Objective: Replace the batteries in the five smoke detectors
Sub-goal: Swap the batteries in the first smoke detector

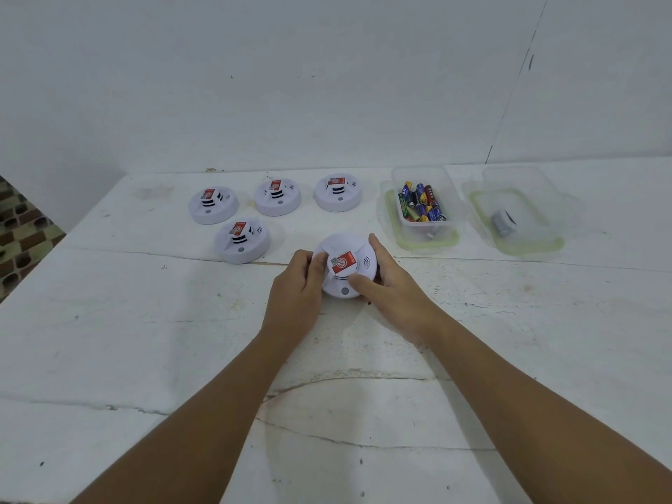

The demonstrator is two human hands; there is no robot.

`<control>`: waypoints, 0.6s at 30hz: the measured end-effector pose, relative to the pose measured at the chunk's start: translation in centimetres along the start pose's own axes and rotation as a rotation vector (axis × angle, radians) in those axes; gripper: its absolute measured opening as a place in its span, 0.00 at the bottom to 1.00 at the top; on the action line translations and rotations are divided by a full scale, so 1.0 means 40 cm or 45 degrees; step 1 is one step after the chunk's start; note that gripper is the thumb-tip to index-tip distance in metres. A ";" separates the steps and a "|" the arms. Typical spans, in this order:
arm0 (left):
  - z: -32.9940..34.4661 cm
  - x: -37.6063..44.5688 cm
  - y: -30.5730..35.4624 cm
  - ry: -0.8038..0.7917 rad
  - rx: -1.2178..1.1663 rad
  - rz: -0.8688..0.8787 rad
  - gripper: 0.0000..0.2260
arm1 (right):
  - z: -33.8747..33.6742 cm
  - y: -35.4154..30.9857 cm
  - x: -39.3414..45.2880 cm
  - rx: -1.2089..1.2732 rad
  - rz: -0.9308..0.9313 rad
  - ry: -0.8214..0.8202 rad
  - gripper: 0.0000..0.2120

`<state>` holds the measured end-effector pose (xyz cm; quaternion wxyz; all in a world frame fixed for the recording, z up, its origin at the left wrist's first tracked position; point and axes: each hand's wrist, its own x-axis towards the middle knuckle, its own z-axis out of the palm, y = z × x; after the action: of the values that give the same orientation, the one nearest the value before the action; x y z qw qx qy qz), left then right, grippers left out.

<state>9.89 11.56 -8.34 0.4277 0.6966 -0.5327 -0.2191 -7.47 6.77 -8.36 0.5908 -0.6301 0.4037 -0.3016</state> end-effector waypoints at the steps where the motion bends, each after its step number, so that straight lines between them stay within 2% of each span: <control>1: 0.000 0.000 0.000 0.001 0.002 -0.003 0.16 | 0.000 -0.002 -0.001 -0.001 -0.001 0.004 0.49; 7: -0.001 -0.003 0.008 0.004 0.010 0.002 0.15 | 0.000 -0.006 -0.007 -0.017 -0.013 0.017 0.50; 18: -0.001 -0.005 0.010 -0.003 -0.015 0.009 0.15 | 0.000 0.001 0.000 -0.071 -0.022 0.011 0.44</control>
<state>9.64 11.73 -8.00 0.4317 0.6920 -0.5344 -0.2216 -7.48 6.78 -8.39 0.5687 -0.6486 0.4090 -0.2979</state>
